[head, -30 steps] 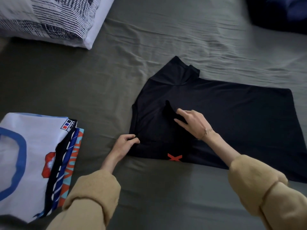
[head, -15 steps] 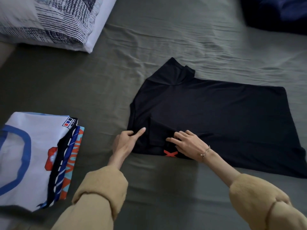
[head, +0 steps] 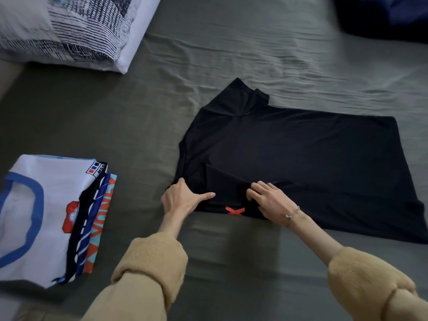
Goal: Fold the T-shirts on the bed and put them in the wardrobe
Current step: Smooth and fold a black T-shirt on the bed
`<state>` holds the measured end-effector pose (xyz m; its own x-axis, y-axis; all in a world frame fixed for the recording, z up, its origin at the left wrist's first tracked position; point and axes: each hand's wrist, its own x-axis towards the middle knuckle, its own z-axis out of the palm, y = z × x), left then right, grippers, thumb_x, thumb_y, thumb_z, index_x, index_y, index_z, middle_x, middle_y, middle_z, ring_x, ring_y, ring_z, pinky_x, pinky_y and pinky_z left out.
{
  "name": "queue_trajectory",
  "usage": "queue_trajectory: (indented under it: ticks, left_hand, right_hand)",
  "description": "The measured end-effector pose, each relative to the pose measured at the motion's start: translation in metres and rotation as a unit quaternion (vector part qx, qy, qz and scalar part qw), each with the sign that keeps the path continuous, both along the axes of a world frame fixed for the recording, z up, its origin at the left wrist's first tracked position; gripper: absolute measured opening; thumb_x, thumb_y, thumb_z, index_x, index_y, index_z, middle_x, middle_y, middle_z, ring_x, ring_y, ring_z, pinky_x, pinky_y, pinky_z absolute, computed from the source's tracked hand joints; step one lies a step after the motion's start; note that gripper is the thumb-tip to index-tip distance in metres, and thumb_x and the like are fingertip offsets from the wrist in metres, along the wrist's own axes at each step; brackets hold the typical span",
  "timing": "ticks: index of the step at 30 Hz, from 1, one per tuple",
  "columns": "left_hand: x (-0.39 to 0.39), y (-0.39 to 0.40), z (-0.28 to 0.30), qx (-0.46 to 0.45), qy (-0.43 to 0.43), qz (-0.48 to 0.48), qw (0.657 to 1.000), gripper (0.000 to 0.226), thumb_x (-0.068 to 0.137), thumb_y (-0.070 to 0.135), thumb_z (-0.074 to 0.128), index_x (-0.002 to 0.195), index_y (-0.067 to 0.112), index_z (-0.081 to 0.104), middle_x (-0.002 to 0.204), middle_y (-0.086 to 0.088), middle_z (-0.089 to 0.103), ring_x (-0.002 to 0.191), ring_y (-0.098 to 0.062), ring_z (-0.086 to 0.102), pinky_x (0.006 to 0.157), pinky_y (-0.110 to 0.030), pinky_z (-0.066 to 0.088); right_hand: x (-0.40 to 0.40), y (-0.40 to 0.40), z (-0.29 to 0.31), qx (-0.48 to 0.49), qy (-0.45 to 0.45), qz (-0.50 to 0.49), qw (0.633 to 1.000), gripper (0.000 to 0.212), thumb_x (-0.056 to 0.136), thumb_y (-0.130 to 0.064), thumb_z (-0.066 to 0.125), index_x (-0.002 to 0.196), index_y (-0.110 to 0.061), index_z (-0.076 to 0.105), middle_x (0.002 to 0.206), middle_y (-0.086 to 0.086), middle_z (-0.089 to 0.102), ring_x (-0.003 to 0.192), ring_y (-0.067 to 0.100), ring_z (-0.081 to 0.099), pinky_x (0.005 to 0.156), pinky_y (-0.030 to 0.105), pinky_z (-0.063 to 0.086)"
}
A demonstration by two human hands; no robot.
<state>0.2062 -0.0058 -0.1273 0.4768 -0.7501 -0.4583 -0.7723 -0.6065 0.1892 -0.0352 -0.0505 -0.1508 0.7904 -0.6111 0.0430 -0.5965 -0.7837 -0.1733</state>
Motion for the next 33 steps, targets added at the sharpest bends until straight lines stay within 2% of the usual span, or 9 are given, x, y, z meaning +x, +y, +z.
queue_trajectory:
  ticks: [4,7,9,11,14,20,25,31,33]
  left_hand:
    - [-0.001,0.006,0.003,-0.063,-0.013,-0.006,0.998,0.096,0.055,0.077,0.068,0.123,0.016,0.039,0.114,-0.007,0.061,0.110,-0.026,0.055,0.082,-0.038,0.044]
    - [-0.007,0.012,-0.006,-0.169,-0.079,-0.054,0.981,0.104,0.058,0.081,0.059,0.136,0.018,0.033,0.131,-0.009,0.047,0.120,-0.027,0.041,0.095,-0.047,0.038]
    - [-0.015,0.007,-0.013,-0.237,-0.076,-0.128,0.960,0.089,0.076,0.074,0.042,0.144,0.019,0.028,0.146,-0.010,0.035,0.132,-0.024,0.029,0.105,-0.053,0.030]
    - [-0.032,0.000,-0.015,-0.242,-0.035,-0.268,0.932,0.070,0.090,0.056,0.029,0.150,0.022,0.019,0.157,-0.003,0.020,0.143,-0.016,0.012,0.110,-0.057,0.021]
    - [-0.049,0.000,-0.025,-0.170,-0.027,-0.411,0.895,0.060,0.095,0.044,0.025,0.150,0.020,0.023,0.157,-0.001,0.021,0.144,-0.013,0.014,0.106,-0.060,0.031]
    - [-0.039,0.004,-0.043,-0.107,-0.011,-0.377,0.920,0.074,0.081,0.063,-0.006,0.147,0.031,-0.017,0.154,0.010,-0.026,0.139,-0.005,-0.028,0.109,-0.045,-0.022]
    - [-0.045,0.009,-0.043,-0.084,0.003,-0.332,0.939,0.075,0.076,0.066,-0.009,0.144,0.035,-0.025,0.148,0.010,-0.039,0.136,-0.011,-0.038,0.107,-0.044,-0.026]
    - [-0.049,0.006,-0.042,-0.065,0.019,-0.301,0.951,0.078,0.073,0.068,-0.008,0.142,0.036,-0.026,0.150,0.009,-0.037,0.136,-0.015,-0.037,0.108,-0.044,-0.024]
    - [-0.052,0.007,-0.041,-0.063,0.013,-0.291,0.955,0.078,0.073,0.066,-0.010,0.144,0.035,-0.021,0.154,0.008,-0.029,0.139,-0.015,-0.032,0.108,-0.045,-0.024]
  right_hand:
    - [-0.008,0.004,0.006,0.001,-0.017,-0.041,0.999,0.022,0.059,-0.018,0.047,0.081,-0.018,0.050,0.082,-0.005,0.052,0.077,0.015,0.045,0.064,0.025,0.041]
    - [-0.003,0.008,0.011,-0.007,-0.077,-0.104,0.992,0.021,0.072,-0.023,0.041,0.085,-0.014,0.055,0.090,0.000,0.055,0.083,0.019,0.048,0.075,0.029,0.037]
    - [0.009,0.013,0.005,-0.020,-0.071,-0.133,0.988,0.031,0.085,-0.028,0.039,0.103,-0.012,0.060,0.111,0.004,0.060,0.104,0.020,0.054,0.090,0.033,0.037]
    - [0.019,0.017,-0.005,-0.005,-0.018,-0.157,0.987,0.048,0.095,-0.036,0.031,0.129,-0.009,0.051,0.139,0.006,0.049,0.131,0.016,0.039,0.105,0.040,0.026]
    - [0.019,0.021,-0.018,0.048,0.062,-0.187,0.979,0.058,0.101,-0.043,0.007,0.145,-0.011,0.027,0.152,0.003,0.031,0.143,0.007,0.008,0.110,0.048,0.014]
    - [-0.003,0.011,-0.022,0.079,0.075,-0.261,0.959,0.068,0.096,-0.054,-0.002,0.149,-0.015,0.018,0.155,0.000,0.020,0.141,0.008,0.010,0.111,0.056,0.017]
    - [-0.028,0.011,-0.026,0.120,0.078,-0.352,0.925,0.077,0.077,-0.069,-0.008,0.143,-0.031,-0.020,0.150,-0.013,-0.027,0.138,0.003,-0.024,0.111,0.049,-0.016]
    - [-0.043,0.009,-0.027,0.125,0.064,-0.354,0.924,0.072,0.079,-0.060,-0.013,0.144,-0.028,-0.019,0.151,-0.010,-0.027,0.138,0.005,-0.025,0.112,0.048,-0.016]
    - [-0.050,0.006,-0.028,0.118,0.027,-0.348,0.929,0.072,0.084,-0.056,-0.008,0.148,-0.024,-0.005,0.155,-0.009,-0.013,0.143,0.006,-0.012,0.112,0.047,-0.014]
